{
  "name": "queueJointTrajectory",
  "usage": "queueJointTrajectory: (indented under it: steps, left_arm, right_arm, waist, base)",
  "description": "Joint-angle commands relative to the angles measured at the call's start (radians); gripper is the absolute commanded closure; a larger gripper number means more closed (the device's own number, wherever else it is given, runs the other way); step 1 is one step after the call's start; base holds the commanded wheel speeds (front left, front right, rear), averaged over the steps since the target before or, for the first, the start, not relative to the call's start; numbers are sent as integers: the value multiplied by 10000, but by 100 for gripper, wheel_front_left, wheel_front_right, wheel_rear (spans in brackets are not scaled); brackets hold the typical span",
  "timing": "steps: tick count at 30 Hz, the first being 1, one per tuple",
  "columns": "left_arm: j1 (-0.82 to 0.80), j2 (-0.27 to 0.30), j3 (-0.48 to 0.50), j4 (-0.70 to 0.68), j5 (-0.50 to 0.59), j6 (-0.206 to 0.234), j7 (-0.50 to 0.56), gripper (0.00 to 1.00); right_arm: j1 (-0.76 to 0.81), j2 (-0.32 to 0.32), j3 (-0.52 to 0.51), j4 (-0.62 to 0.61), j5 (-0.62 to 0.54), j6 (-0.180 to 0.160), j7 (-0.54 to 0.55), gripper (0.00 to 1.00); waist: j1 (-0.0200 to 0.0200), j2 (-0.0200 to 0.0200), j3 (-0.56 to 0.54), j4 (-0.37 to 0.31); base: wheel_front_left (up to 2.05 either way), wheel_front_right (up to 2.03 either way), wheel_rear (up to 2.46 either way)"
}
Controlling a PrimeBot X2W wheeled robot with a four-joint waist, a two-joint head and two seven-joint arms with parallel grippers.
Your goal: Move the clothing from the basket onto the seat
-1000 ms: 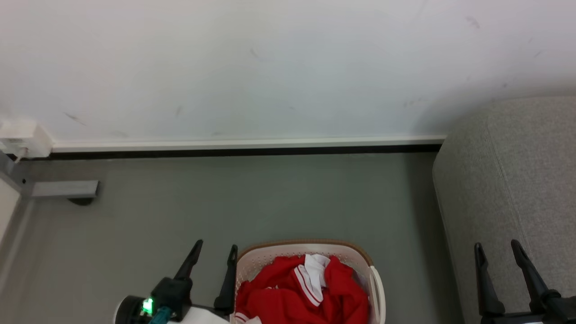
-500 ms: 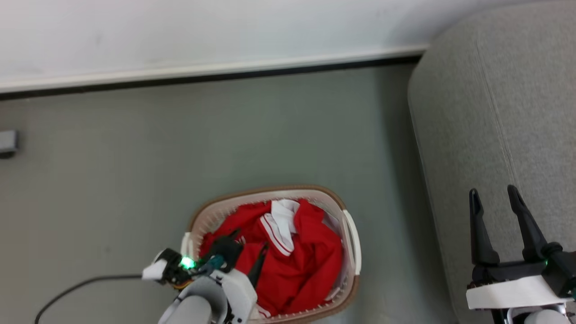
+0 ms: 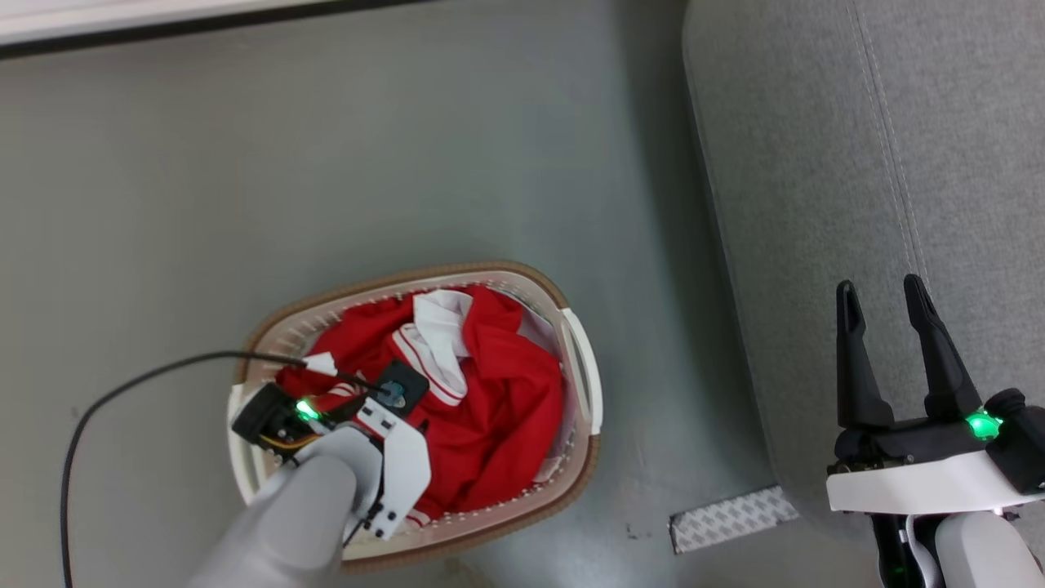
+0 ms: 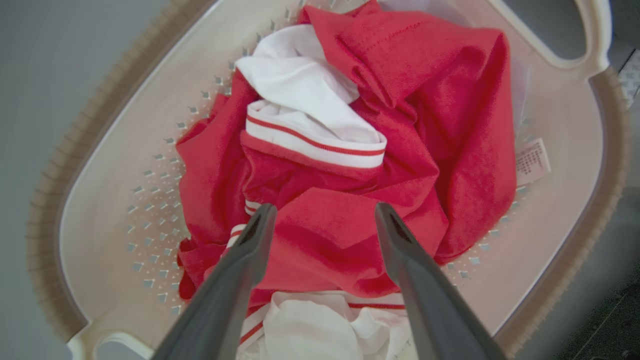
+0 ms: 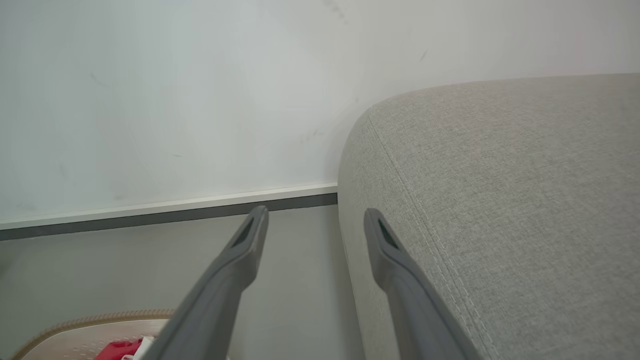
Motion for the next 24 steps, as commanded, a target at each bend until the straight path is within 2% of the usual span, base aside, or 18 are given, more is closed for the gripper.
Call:
queueJointTrajectory:
  steps: [1, 6, 9, 13, 22, 24]
  left_arm:
    - [-309, 193, -126, 165, 104, -42, 139, 0]
    - [-923, 395, -338, 621, -123, -64, 562, 0]
    - [-1182, 397, -803, 1009, -450, -69, 1027, 0]
    - [-1514, 417, -1687, 1362, -1131, -61, 1519, 0]
    - [-1803, 1041, -3769, 1257, -2500, -63, 2203, 0]
    - [-1774, 1168, -4189, 967, -2947, -64, 2025, 65]
  right_arm:
    - [-193, 7, 101, -68, 181, -21, 4, 0]
    - [-367, 6, 433, -90, 438, -21, 4, 0]
    - [-520, 4, 642, -109, 560, -21, 4, 0]
    - [-679, 4, 841, -122, 709, -21, 4, 0]
    - [-927, 5, 984, -209, 853, -21, 4, 0]
    - [-914, 5, 964, -192, 859, -21, 4, 0]
  waist:
    - [-2, 0, 452, -380]
    - [-2, 0, 851, -602]
    - [-2, 0, 1113, -733]
    - [-2, 0, 1383, -891]
    - [-2, 0, 2066, -1260]
    - [-2, 0, 2139, -1304]
  base:
    - [0, 0, 0]
    - [0, 0, 0]
    - [0, 0, 0]
    - [0, 0, 0]
    - [0, 0, 0]
    - [0, 0, 0]
